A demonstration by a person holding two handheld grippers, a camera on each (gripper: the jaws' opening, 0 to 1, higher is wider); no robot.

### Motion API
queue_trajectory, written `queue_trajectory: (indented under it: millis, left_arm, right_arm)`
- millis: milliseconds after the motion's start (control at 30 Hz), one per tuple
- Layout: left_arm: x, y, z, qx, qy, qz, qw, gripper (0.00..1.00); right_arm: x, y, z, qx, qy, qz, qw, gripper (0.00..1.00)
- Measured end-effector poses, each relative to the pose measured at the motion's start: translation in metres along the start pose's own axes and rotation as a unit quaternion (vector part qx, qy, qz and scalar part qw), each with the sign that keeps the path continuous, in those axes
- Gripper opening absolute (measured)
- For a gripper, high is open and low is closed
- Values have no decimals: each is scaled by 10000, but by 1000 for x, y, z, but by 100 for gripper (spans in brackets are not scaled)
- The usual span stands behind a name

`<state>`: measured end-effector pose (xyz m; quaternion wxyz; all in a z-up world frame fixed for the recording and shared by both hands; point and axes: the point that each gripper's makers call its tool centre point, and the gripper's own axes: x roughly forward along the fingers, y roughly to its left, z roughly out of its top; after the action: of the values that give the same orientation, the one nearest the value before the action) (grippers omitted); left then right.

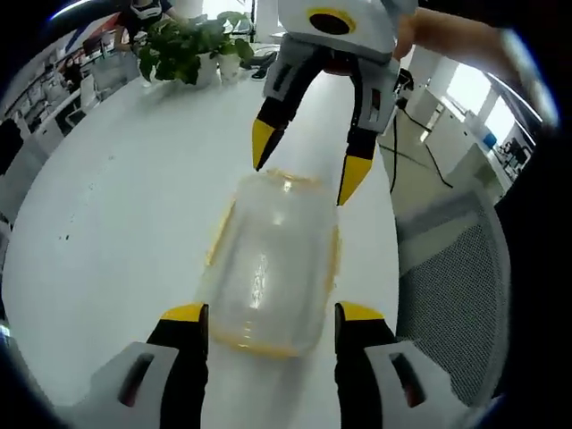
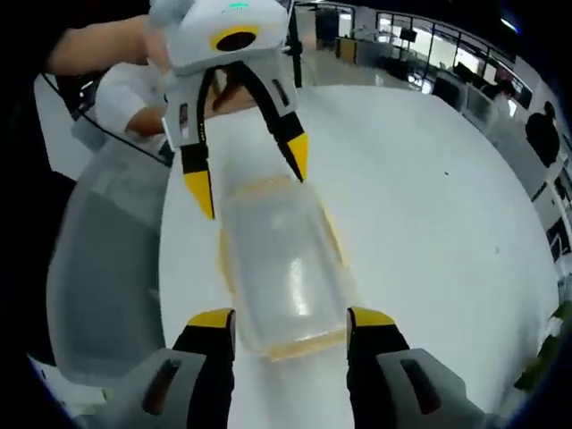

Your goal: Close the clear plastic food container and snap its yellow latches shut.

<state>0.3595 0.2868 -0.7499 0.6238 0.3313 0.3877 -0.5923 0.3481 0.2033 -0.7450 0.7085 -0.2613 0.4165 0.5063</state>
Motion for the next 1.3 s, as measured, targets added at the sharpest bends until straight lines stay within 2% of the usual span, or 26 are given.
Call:
queue_trajectory:
  millis: [533, 733, 1067, 1300]
  left_arm:
    - [6, -7, 10, 204, 42, -124, 9997, 52]
    - [6, -5, 14, 262, 13, -121, 9996, 39]
    - [10, -8, 19, 345, 45, -114, 9993, 39]
    - [16, -9, 24, 425, 14, -116, 9990, 38]
  right_arm:
    - [9, 3, 9, -105, 61, 80, 9999, 43]
    - [13, 6, 12, -168, 80, 154, 9997, 35]
    - [16, 6, 20, -235, 9, 134, 9996, 35]
    - [23, 8, 19, -334, 105, 200, 9992, 36]
